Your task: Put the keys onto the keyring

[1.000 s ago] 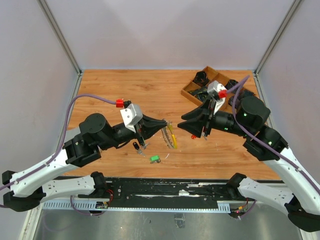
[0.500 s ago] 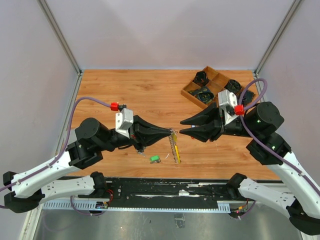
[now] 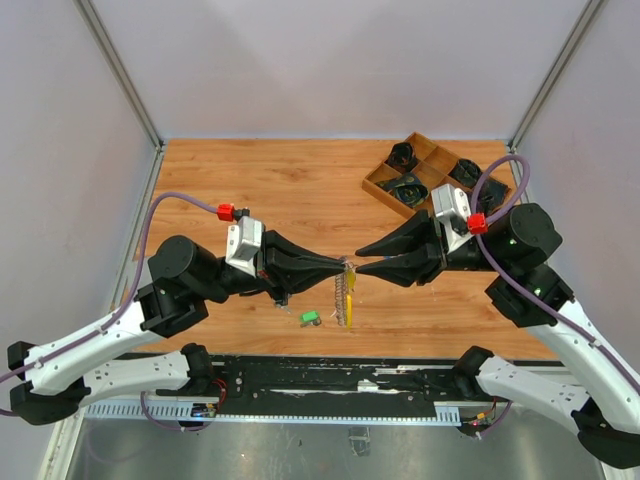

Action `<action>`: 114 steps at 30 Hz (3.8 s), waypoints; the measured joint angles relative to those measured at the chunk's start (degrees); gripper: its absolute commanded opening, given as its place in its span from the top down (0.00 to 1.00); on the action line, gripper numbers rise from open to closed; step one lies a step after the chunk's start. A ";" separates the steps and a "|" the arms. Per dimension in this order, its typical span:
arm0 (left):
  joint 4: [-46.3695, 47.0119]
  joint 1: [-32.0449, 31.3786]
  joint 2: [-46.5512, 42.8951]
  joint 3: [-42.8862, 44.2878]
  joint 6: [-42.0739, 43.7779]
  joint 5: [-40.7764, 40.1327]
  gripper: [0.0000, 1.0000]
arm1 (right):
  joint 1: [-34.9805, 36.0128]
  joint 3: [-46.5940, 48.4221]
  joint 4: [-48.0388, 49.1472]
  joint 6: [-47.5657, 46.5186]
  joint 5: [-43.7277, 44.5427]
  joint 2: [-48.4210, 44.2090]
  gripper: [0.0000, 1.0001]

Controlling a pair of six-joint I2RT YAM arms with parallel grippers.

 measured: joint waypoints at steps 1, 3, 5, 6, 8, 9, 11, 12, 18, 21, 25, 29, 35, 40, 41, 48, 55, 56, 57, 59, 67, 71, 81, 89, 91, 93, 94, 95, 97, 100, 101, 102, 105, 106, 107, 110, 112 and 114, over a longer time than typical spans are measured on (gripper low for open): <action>0.02 0.00 0.13 0.00 0.00 0.02 0.99 | 0.00 -0.02 0.46 0.24 -0.22 0.13 0.71; 0.04 0.00 0.46 0.00 -0.02 0.15 0.99 | 0.00 -0.15 1.36 0.85 -0.63 0.37 0.73; 0.13 0.00 0.66 0.00 -0.02 0.22 0.99 | 0.00 -0.37 2.12 1.49 -0.94 0.46 0.74; 0.17 0.00 0.74 0.00 -0.02 0.22 0.99 | 0.00 -0.52 2.47 1.68 -1.22 0.48 0.75; 0.22 0.00 0.83 0.00 -0.02 0.24 1.00 | 0.00 -0.90 3.02 2.12 -1.70 0.59 0.75; 0.22 0.00 0.83 0.00 -0.02 0.24 1.00 | 0.00 -1.01 3.06 2.27 -1.79 0.66 0.75; 0.22 0.00 0.83 0.00 -0.02 0.22 1.00 | 0.00 -1.40 3.23 2.56 -1.92 0.70 0.75; 0.22 0.00 0.83 0.00 0.00 0.22 0.99 | 0.00 -1.60 3.28 2.64 -1.99 0.70 0.76; 0.22 0.00 0.85 0.00 0.00 0.22 0.99 | 0.00 -1.88 3.76 3.10 -2.69 1.05 0.86; 0.22 0.00 0.87 0.00 0.02 0.20 1.00 | 0.00 -1.88 4.15 3.43 -2.80 1.20 0.92; 0.24 0.00 0.87 0.00 0.00 0.13 0.99 | 0.00 -1.90 4.37 3.89 -3.06 1.22 0.99; 0.07 0.00 0.87 0.00 0.15 -0.09 0.87 | 0.00 -1.84 3.87 3.72 -2.99 1.22 0.99; -3.56 0.00 0.85 0.92 1.77 -2.27 0.72 | 0.00 4.26 -10.25 -3.17 -1.60 2.64 0.99; -8.00 0.00 0.83 2.84 3.54 -4.92 0.69 | 0.04 12.17 -27.50 -10.84 2.40 4.09 0.99; -8.79 0.00 0.85 3.15 3.85 -5.40 0.69 | 0.07 14.10 -31.23 -12.37 3.32 4.63 0.99; -12.50 0.00 2.75 4.33 5.64 -7.17 0.63 | 7.80 27.52 -52.39 -19.82 14.73 12.31 1.00; -15.37 0.00 4.24 4.20 6.10 -7.10 0.58 | 19.30 34.77 -67.19 -22.08 32.26 22.03 1.00; -15.50 0.00 4.17 4.20 6.10 -7.10 0.58 | 19.65 34.80 -68.30 -22.12 33.75 22.67 0.99; -15.63 0.00 4.11 4.20 6.10 -7.08 0.57 | 19.78 34.80 -69.57 -22.14 35.52 23.21 0.99; -15.80 0.00 3.89 4.15 6.10 -6.99 0.56 | 19.96 34.91 -70.34 -22.16 37.09 23.30 0.99; -15.74 0.00 3.39 3.37 6.08 -6.34 0.54 | 19.96 38.53 -72.00 -22.16 40.15 23.28 1.00; -15.32 0.00 4.44 3.39 6.21 -4.63 0.61 | 19.96 38.95 -71.93 -22.16 39.91 23.37 0.99; -15.80 0.00 7.76 3.69 6.91 -0.52 0.67 | 19.96 39.01 -69.55 -22.14 36.41 23.45 0.99; -16.50 0.00 8.31 3.91 7.74 0.48 0.85 | 19.96 39.01 -68.52 -22.12 34.75 23.39 0.99; -16.61 0.00 8.31 3.91 7.78 0.61 0.87 | 19.96 39.01 -68.39 -22.12 34.47 23.37 0.99; -16.59 0.00 8.28 3.91 7.82 0.90 0.87 | 19.96 39.01 -68.26 -22.12 34.38 23.37 0.99; -16.59 0.00 8.26 3.91 7.82 0.94 0.87 | 19.96 39.01 -68.24 -22.12 34.38 23.34 0.99; -16.59 0.00 8.26 3.91 7.82 0.98 0.86 | 19.96 39.01 -68.22 -22.12 34.36 23.34 0.99; -16.59 0.00 8.26 3.91 7.82 1.01 0.86 | 19.96 39.01 -68.19 -22.12 34.36 23.30 0.99; -16.57 0.00 8.26 3.91 7.82 1.03 0.87 | 19.96 39.01 -68.02 -22.10 34.36 23.12 0.99; -16.57 0.00 8.24 3.91 7.82 1.03 0.87 | 19.96 39.01 -67.93 -22.10 34.36 23.08 0.99; -16.57 0.00 8.24 3.91 7.82 1.03 0.87 | 19.96 39.01 -67.82 -22.10 34.36 23.02 0.99; -16.57 0.00 8.24 3.91 7.80 1.03 0.88 | 19.96 39.01 -67.60 -22.08 34.36 22.84 1.00; -16.55 0.00 8.22 3.91 7.82 1.03 0.90 | 19.96 39.01 -67.49 -22.08 34.36 22.75 0.99; -16.50 0.00 8.20 3.91 7.82 1.03 0.94 | 19.96 39.01 -67.36 -22.08 34.36 22.69 0.99; -16.37 0.00 8.13 3.91 7.78 1.11 0.99 | 19.96 39.01 -67.08 -22.03 34.42 22.58 0.99; -16.24 0.00 8.09 3.91 7.82 1.22 0.99 | 19.96 38.88 -66.84 -21.86 34.45 22.40 0.94; -16.22 0.00 7.98 3.91 7.80 1.20 0.99 | 19.96 38.34 -66.12 -21.68 34.53 22.01 0.81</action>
